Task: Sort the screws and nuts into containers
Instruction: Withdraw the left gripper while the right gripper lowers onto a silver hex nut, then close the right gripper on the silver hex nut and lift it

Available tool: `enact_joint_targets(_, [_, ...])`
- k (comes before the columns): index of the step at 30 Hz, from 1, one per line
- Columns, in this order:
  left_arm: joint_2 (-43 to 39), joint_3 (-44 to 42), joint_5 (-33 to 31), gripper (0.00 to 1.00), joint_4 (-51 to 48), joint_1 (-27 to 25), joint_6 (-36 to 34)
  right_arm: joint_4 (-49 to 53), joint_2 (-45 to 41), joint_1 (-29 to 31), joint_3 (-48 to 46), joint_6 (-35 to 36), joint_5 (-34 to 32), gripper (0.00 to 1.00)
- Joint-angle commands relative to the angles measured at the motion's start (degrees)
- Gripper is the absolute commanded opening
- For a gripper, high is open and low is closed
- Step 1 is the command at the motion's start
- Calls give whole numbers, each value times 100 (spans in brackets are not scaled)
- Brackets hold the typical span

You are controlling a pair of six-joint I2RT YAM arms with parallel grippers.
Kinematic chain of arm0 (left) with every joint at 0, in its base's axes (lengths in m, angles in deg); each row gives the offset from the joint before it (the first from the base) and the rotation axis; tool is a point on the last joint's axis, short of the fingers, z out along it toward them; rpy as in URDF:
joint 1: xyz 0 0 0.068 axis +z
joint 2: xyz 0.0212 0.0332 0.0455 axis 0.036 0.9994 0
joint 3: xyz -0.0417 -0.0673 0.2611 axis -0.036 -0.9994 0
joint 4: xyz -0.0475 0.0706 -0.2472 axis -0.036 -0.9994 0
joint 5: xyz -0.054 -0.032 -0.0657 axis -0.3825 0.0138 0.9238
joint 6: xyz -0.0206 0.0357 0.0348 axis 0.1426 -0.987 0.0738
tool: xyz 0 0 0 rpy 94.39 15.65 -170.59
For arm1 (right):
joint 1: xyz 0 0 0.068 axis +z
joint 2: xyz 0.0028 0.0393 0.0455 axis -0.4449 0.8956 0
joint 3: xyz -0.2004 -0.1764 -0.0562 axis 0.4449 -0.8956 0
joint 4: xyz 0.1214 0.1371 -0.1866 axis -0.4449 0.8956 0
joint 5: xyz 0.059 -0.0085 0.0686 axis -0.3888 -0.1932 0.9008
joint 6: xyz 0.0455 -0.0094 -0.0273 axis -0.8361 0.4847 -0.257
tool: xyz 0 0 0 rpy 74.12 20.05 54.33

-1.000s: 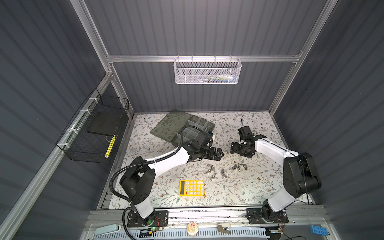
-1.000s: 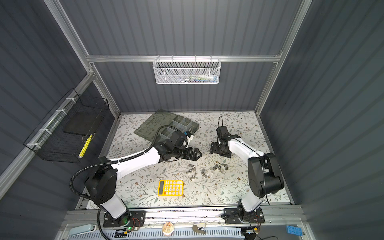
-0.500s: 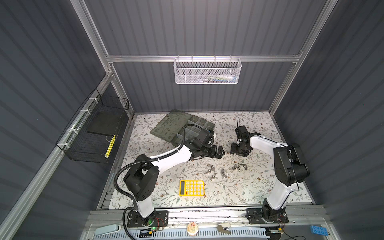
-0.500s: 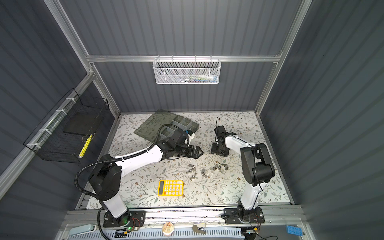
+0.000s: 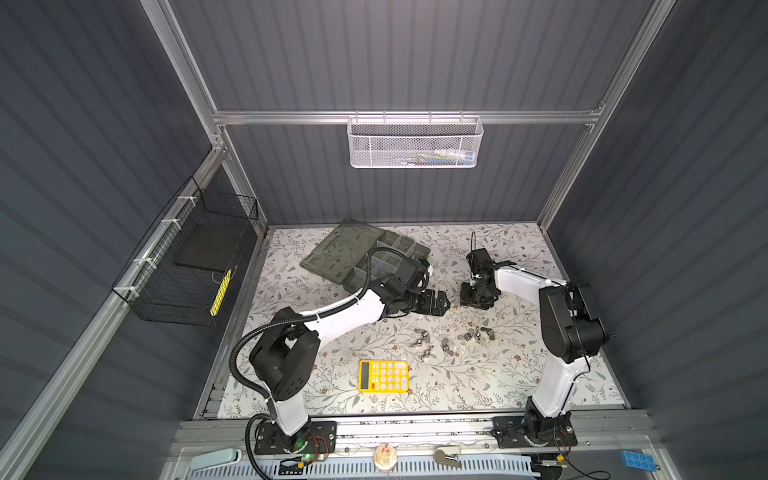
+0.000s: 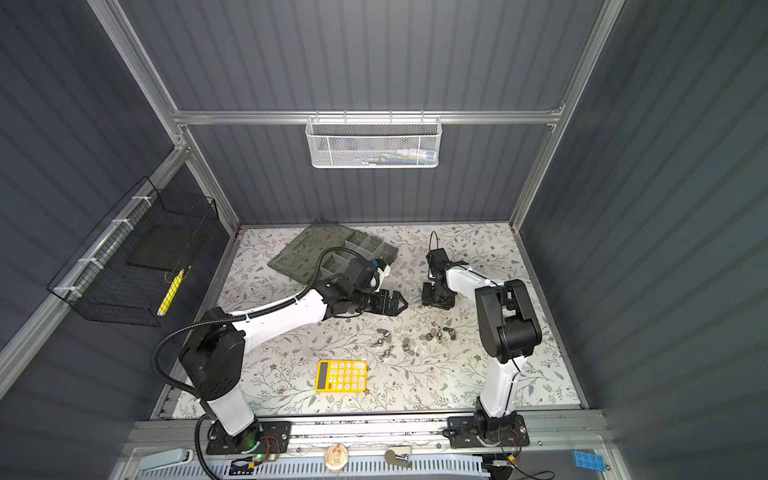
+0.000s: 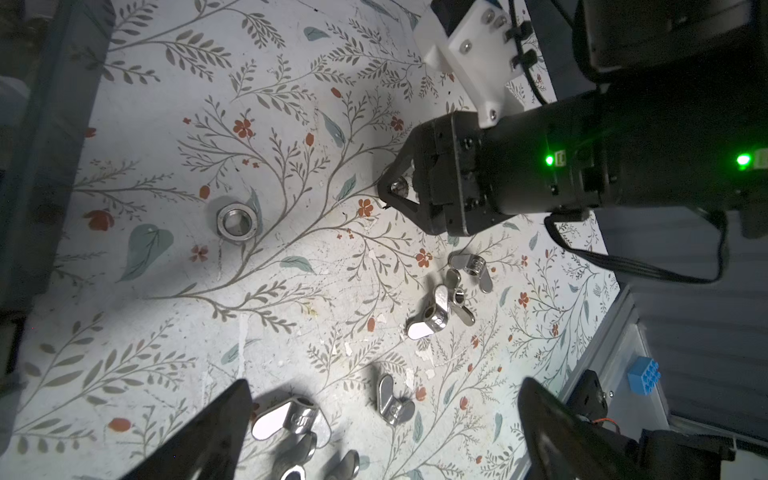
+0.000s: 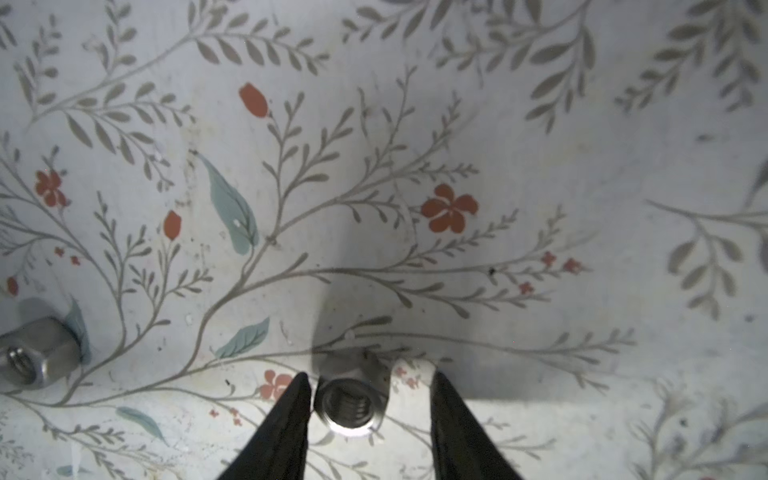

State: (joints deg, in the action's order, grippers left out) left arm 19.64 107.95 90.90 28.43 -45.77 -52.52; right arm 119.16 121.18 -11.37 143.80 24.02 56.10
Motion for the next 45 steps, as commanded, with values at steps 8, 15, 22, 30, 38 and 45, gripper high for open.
enact_joint_targets(8, [35, 93, 0, 100, -117, 29, -149, 454, 368, 134, 314, -93, -212, 34])
enact_joint_targets(15, [-75, -40, -42, 100, -96, 33, -164, 557, 460, 287, 378, -130, -371, 24])
enact_joint_targets(22, [-271, -207, -161, 100, -116, 62, -156, 502, 212, 323, 355, -222, -166, 20])
enact_joint_targets(30, [-530, -344, -226, 100, -214, 279, -124, 543, -197, 347, 503, -357, 245, 20])
enact_joint_targets(38, [-794, -393, 72, 100, -386, 916, -90, 368, -421, 553, 874, -563, 846, 20])
enact_joint_targets(45, [-1034, -470, 364, 100, -547, 1507, -136, -95, -270, 952, 1514, -862, 1445, 21])
